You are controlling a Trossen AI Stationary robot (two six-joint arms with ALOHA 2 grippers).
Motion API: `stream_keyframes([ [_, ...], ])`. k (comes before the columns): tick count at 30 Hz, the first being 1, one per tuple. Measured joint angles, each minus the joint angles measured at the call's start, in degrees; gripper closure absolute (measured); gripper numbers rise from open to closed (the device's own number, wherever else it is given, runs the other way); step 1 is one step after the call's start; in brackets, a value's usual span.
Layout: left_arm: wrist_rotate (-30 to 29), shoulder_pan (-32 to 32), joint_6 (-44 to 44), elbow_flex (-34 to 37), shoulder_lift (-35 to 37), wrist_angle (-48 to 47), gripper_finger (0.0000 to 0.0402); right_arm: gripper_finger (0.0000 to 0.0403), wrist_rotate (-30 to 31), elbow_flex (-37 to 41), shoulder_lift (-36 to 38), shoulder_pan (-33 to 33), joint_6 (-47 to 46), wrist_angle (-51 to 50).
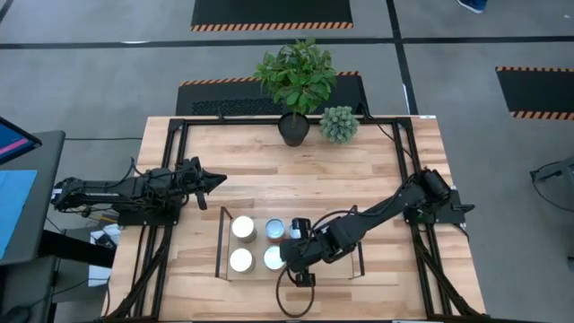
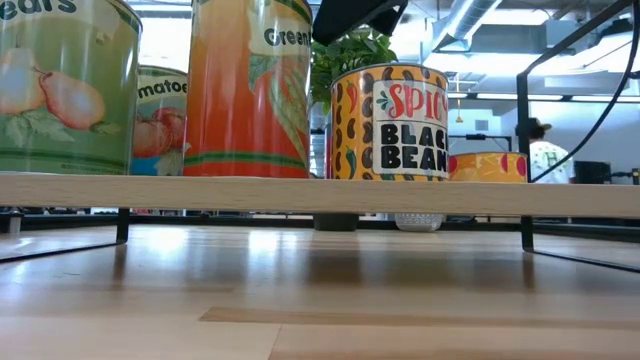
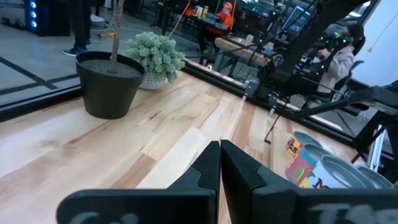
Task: Pick and place cans onto a shelf
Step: Adjust the canned goods on the shelf
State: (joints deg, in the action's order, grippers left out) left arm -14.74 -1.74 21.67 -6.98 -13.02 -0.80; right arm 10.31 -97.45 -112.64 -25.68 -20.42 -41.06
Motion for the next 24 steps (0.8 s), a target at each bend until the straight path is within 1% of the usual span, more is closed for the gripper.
stream_keyframes([
  [15,0.0,0.0,0.0,0.0,0.0,-0.2,0.0401,0.0401,0.0,0.0,0.0,0.0,2.9,2.4],
  [24,0.0,0.0,0.0,0.0,0.0,-0.2,0.0401,0.0401,0.0,0.0,0.0,0.0,3.1,3.0],
])
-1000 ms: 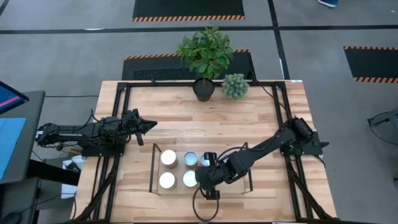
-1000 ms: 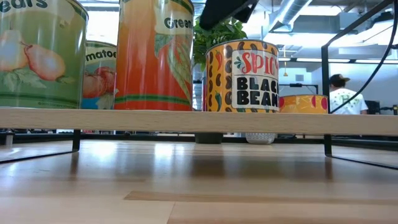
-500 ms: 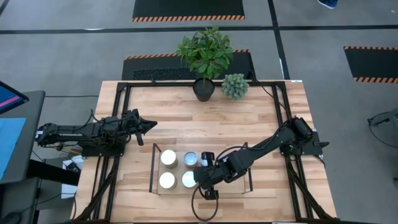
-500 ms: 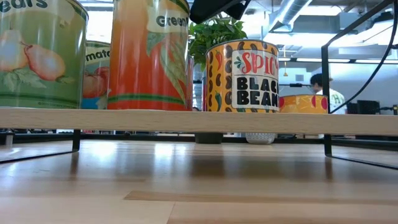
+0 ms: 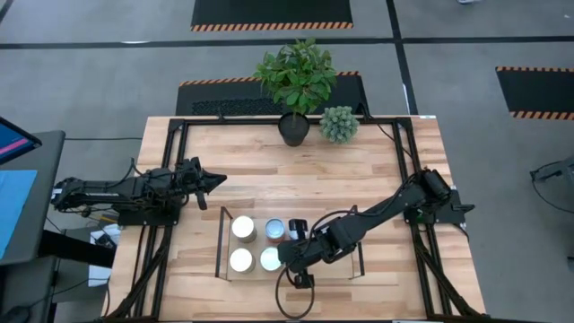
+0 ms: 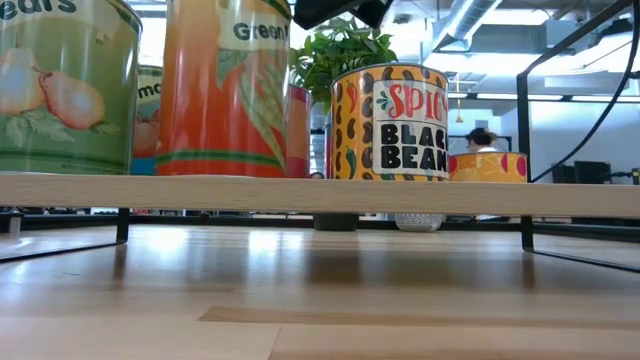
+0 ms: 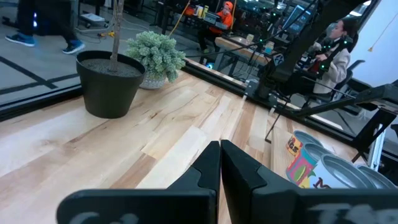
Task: Pick and place cans onto a shelf
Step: Adjust the canned goods on the shelf
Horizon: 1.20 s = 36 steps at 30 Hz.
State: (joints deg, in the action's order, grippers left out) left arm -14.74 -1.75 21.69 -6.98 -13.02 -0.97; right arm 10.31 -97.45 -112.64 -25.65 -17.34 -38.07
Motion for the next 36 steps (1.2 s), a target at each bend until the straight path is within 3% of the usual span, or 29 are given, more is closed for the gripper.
stream_keyframes([
  [3,0.0,0.0,0.0,0.0,0.0,0.0,0.0401,0.0401,0.3,0.0,0.0,0.0,0.0,0.6],
  [15,3.0,0.0,0.1,0.0,0.0,-0.1,0.0401,0.0401,11.1,0.1,1.8,-0.4,-3.8,-8.0],
  [36,2.9,0.0,0.1,0.0,0.0,-1.2,0.0401,0.0397,5.2,1.4,1.8,7.8,0.6,-12.3],
])
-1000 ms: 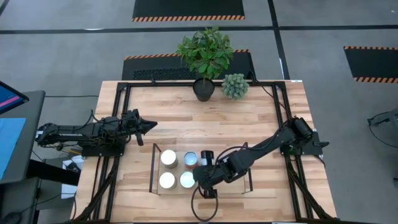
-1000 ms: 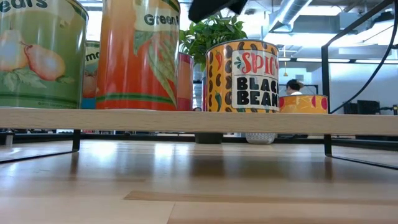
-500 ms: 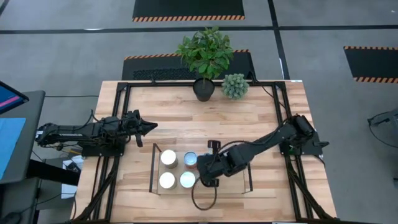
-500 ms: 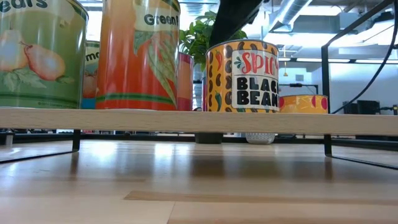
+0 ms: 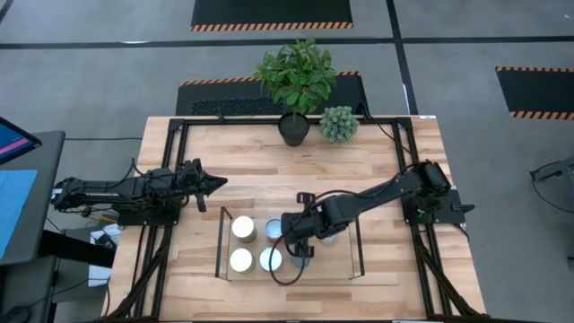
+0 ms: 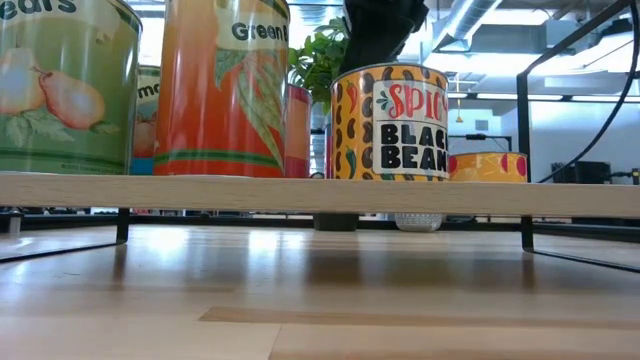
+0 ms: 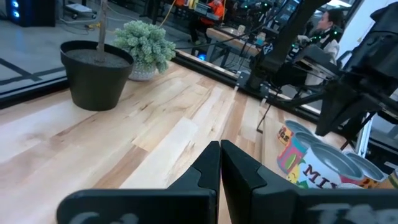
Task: Pick and place cans onto a shelf
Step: Adjust the canned goods on the shelf, then return to Home Position
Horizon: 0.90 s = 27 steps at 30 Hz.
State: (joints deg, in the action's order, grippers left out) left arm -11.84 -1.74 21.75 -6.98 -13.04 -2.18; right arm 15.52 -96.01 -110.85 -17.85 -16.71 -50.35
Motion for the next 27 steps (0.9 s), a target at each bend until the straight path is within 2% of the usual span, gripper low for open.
stream_keyframes([
  [17,-1.0,0.0,-1.2,0.0,0.0,-0.1,0.0401,0.0399,-2.7,0.0,-0.1,1.2,2.1,3.4],
  [27,-1.0,0.0,-1.2,0.0,0.0,-0.3,0.0401,0.0399,-5.9,0.0,-3.0,1.5,1.8,6.0],
])
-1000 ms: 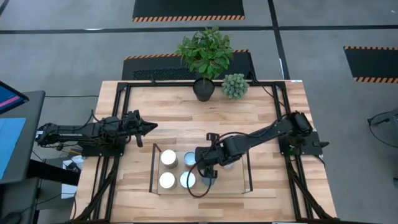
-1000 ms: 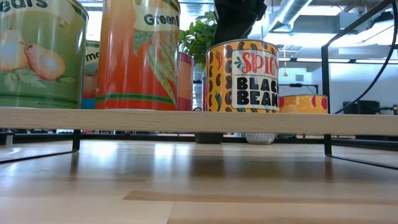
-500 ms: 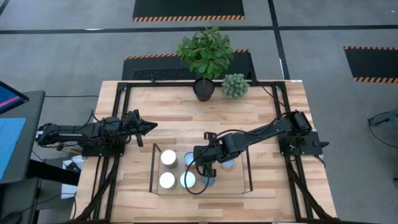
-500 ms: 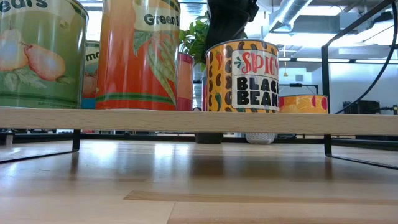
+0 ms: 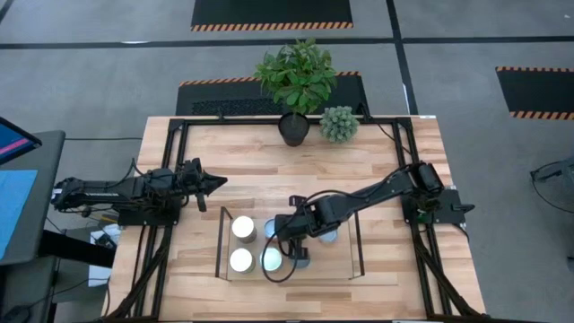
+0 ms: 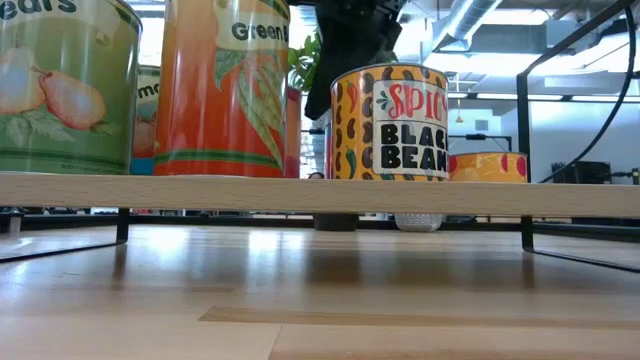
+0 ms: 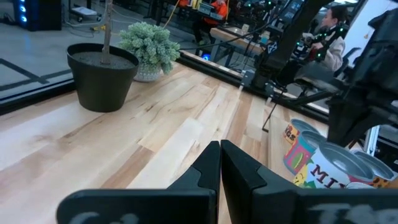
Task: Pick and place cans onto a shelf
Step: Return to Home Position
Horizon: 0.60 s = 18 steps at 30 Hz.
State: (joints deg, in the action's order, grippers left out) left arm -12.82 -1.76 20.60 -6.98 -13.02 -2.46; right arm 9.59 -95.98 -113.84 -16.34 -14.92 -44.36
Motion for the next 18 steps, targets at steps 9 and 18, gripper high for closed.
stream_keyframes([
  [9,0.0,0.0,0.0,0.0,0.0,-0.7,0.0401,0.0399,0.6,0.0,0.0,0.0,-0.1,0.6],
  [18,0.0,0.0,0.1,0.0,0.0,-1.3,0.0401,0.0399,10.4,-3.9,0.9,-1.2,-2.6,-8.4],
])
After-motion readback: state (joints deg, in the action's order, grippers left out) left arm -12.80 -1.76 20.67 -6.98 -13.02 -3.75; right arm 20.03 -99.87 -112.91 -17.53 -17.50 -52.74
